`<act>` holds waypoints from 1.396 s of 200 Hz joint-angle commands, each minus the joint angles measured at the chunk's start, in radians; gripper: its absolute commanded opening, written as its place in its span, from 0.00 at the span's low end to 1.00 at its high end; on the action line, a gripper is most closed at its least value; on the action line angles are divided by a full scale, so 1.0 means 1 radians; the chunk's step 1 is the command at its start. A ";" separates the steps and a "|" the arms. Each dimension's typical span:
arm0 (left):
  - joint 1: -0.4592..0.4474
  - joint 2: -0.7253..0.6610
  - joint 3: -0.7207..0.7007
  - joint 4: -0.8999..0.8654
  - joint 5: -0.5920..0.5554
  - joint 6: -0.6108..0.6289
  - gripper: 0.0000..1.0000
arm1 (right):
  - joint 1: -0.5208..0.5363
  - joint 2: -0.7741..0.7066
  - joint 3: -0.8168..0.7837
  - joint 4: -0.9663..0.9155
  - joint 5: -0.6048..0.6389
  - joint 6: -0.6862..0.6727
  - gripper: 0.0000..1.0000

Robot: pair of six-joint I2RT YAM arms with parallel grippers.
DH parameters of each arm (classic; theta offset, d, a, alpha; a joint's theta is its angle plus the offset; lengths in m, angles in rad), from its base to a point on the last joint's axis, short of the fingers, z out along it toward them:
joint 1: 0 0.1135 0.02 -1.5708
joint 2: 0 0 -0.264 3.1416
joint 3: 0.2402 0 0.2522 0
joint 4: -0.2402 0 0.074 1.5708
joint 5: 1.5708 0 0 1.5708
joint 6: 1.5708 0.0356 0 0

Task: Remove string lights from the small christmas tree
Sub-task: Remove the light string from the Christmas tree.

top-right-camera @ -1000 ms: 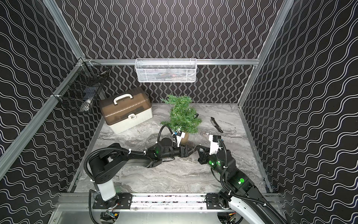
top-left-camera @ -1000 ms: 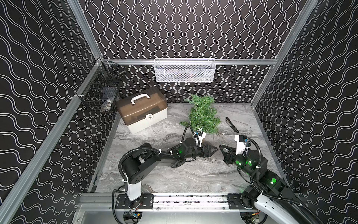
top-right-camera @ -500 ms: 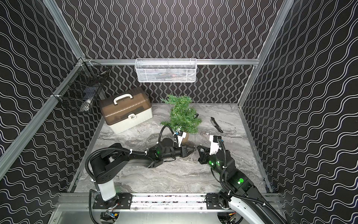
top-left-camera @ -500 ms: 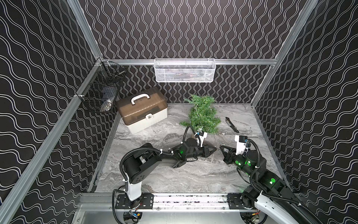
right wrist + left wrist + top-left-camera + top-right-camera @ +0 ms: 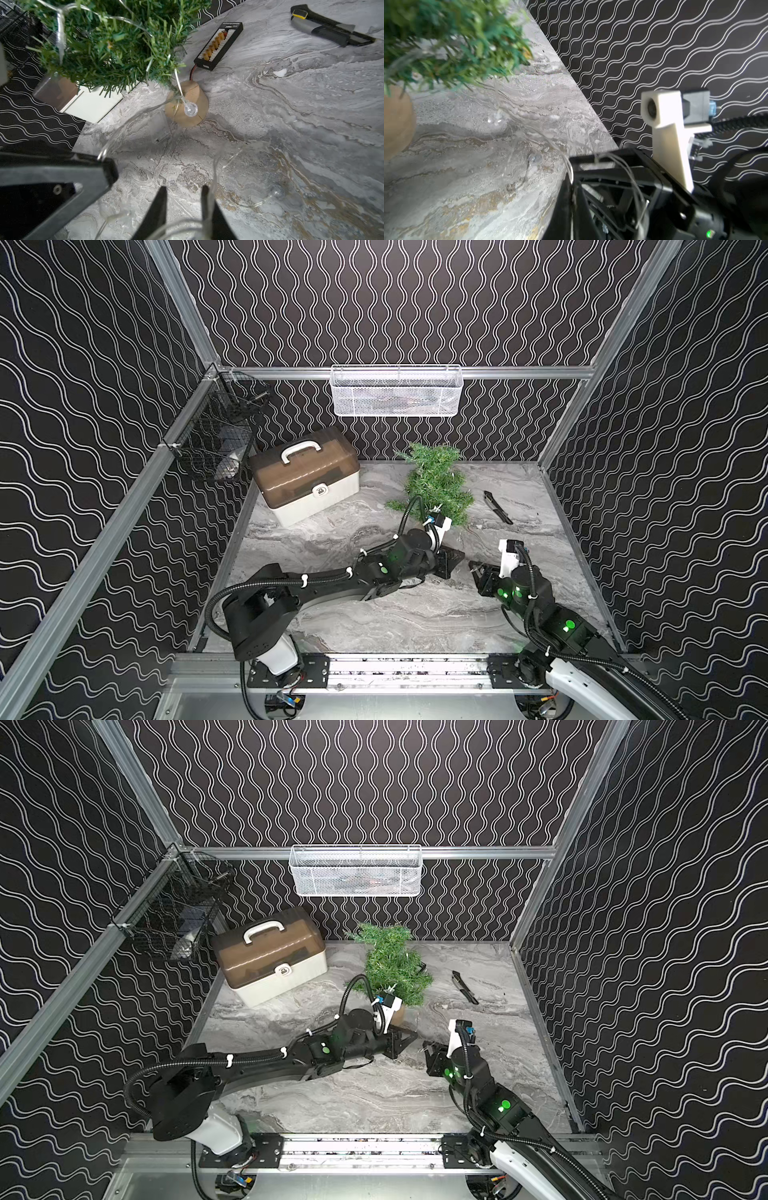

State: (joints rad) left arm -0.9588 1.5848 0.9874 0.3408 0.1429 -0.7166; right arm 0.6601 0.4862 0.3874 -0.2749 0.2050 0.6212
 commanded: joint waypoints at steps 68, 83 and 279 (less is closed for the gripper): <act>-0.014 -0.063 0.140 -0.225 -0.025 0.127 0.00 | -0.002 0.103 0.148 -0.101 0.186 0.079 0.66; -0.015 -0.064 0.145 -0.235 -0.015 0.132 0.00 | -0.003 0.131 0.193 -0.112 0.188 0.084 0.59; -0.015 0.027 0.533 -0.585 0.039 0.270 0.00 | -0.011 0.151 0.220 -0.313 0.312 0.257 0.97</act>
State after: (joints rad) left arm -0.9741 1.6024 1.4570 -0.1772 0.1356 -0.5014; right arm 0.6544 0.6090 0.5789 -0.6079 0.4255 0.8539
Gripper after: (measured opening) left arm 0.059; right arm 0.969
